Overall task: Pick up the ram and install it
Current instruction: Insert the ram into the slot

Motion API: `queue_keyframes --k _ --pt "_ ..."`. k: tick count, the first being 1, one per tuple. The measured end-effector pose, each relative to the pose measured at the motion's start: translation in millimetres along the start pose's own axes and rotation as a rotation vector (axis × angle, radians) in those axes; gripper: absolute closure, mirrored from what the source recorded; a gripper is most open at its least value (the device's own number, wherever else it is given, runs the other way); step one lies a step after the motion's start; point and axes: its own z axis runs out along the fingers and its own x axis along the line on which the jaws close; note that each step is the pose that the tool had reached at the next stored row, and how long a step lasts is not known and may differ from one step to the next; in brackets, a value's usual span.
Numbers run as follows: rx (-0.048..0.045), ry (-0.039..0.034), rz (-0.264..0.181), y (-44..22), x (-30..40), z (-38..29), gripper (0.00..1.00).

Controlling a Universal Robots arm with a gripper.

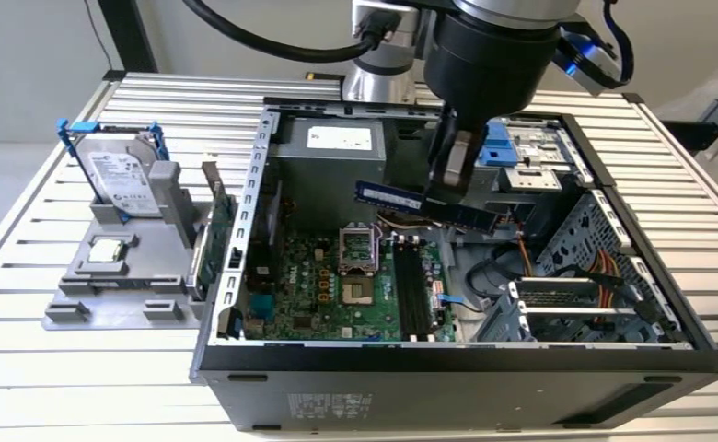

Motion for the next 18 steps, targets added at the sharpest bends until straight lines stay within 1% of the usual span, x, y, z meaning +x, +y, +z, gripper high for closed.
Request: queue_keyframes --k 18 --pt "-0.0011 -0.0028 0.102 0.0 0.0 0.0 1.0"
